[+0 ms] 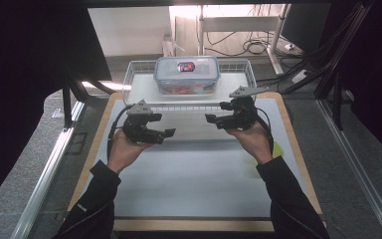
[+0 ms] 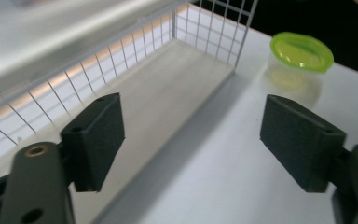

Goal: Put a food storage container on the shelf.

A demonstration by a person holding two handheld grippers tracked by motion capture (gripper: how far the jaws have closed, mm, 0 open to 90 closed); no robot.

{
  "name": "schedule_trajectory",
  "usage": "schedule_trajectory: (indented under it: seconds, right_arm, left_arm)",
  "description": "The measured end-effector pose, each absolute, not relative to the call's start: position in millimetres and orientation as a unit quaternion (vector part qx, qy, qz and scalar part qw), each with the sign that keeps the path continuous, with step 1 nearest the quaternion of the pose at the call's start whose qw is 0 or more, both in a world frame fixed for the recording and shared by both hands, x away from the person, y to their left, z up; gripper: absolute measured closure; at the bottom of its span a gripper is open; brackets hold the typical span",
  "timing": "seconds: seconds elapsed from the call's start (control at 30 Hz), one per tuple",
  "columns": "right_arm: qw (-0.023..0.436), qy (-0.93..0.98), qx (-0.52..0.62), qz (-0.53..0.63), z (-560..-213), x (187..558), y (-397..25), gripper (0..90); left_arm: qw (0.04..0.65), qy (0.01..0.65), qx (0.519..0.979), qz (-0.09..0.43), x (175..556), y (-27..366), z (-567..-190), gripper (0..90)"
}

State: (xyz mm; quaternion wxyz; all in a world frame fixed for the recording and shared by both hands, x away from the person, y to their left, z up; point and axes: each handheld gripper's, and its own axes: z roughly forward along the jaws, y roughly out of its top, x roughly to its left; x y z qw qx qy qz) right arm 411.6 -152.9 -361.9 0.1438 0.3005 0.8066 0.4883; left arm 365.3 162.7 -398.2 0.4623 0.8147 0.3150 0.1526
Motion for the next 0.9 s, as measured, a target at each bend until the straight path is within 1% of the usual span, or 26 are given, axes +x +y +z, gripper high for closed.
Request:
schedule_trajectory:
  seconds: [0.17,0.33,0.5,0.73,0.77,0.9]
  right_arm:
    - [0.14,0.809,0.297,0.488,-372.7,401.3,-159.2,19.7]
    - [0.131,0.814,0.293,0.484,-385.8,390.2,-165.2,13.4]
    - [0.128,0.821,0.289,0.476,-402.1,377.9,-171.0,9.2]
    - [0.128,0.824,0.289,0.47,-418.4,366.7,-181.3,5.3]
    - [0.129,0.825,0.289,0.468,-419.6,365.3,-182.8,5.1]
    - [0.129,0.822,0.297,0.467,-424.5,355.9,-189.0,4.1]
  left_arm:
    - [0.458,0.315,0.817,0.151,354.3,162.7,-411.7,15.8]
    - [0.46,0.309,0.819,0.151,342.2,164.4,-422.4,15.3]
    - [0.463,0.309,0.817,0.15,328.0,165.3,-434.0,13.1]
    - [0.465,0.299,0.82,0.149,313.8,160.6,-452.8,8.4]
    - [0.465,0.297,0.822,0.142,312.6,160.3,-454.1,7.6]
    - [0.468,0.297,0.82,0.144,304.7,163.7,-456.8,6.2]
